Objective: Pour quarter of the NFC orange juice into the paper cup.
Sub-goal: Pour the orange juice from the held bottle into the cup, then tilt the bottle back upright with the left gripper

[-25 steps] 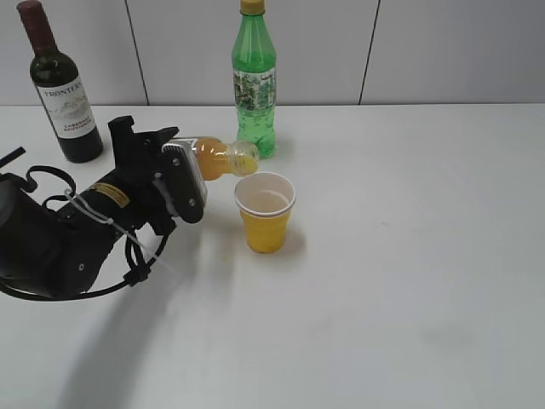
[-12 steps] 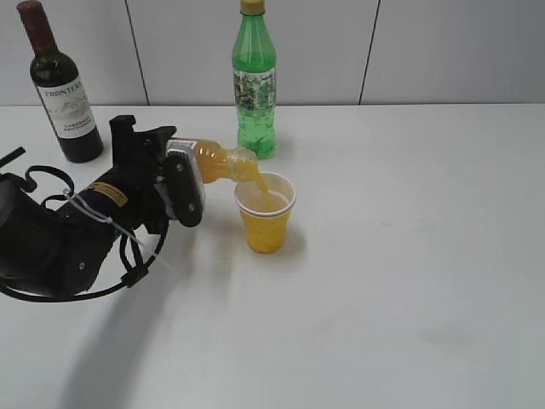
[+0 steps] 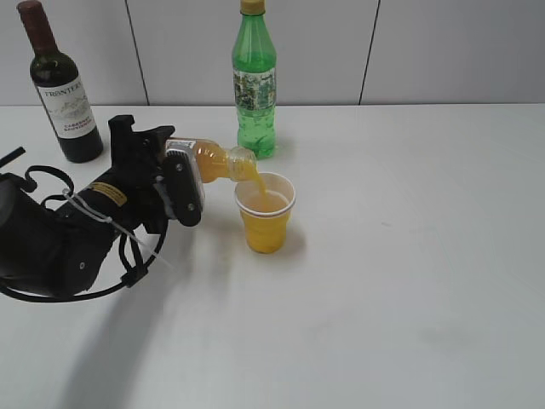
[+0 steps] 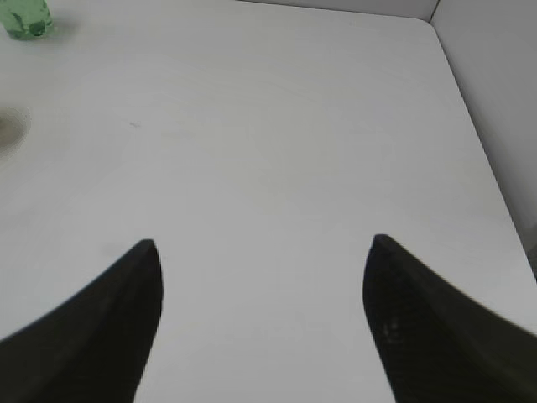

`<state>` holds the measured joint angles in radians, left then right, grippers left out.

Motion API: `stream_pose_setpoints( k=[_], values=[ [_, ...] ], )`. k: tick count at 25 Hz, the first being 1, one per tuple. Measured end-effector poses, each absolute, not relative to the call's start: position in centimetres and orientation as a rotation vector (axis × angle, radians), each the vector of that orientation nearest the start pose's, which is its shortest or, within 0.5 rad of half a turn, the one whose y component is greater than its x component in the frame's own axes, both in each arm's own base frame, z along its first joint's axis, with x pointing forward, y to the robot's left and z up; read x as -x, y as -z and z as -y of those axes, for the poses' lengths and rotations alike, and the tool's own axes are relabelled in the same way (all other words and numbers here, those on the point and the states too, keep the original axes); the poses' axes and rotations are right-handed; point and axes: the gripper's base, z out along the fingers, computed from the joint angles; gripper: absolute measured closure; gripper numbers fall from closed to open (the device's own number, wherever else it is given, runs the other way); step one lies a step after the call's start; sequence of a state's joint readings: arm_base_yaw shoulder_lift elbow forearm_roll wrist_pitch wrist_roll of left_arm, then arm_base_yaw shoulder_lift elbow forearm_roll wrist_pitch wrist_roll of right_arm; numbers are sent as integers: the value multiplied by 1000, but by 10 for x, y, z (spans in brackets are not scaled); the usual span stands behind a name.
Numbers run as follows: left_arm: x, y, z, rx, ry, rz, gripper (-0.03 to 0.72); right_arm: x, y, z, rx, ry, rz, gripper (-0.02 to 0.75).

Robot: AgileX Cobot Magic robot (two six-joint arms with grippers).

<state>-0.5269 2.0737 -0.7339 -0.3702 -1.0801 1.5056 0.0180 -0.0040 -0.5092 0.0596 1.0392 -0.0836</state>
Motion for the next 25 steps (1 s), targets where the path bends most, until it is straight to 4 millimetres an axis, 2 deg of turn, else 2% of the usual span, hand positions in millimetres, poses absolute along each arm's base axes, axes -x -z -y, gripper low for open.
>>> stream_pose_setpoints(
  k=[13,19,25],
  values=[
    [-320,-103,153,-1283,-825,-1314,243,6,-282,-5,105,-29,-2006,146],
    [-319,-105,159,-1134,-619,-1380,243,6,-282,-5,105,-29,-2006,146],
    [-319,-112,162,-814,-322,-1468,243,6,-282,-5,105,-29,-2006,146]
  ],
)
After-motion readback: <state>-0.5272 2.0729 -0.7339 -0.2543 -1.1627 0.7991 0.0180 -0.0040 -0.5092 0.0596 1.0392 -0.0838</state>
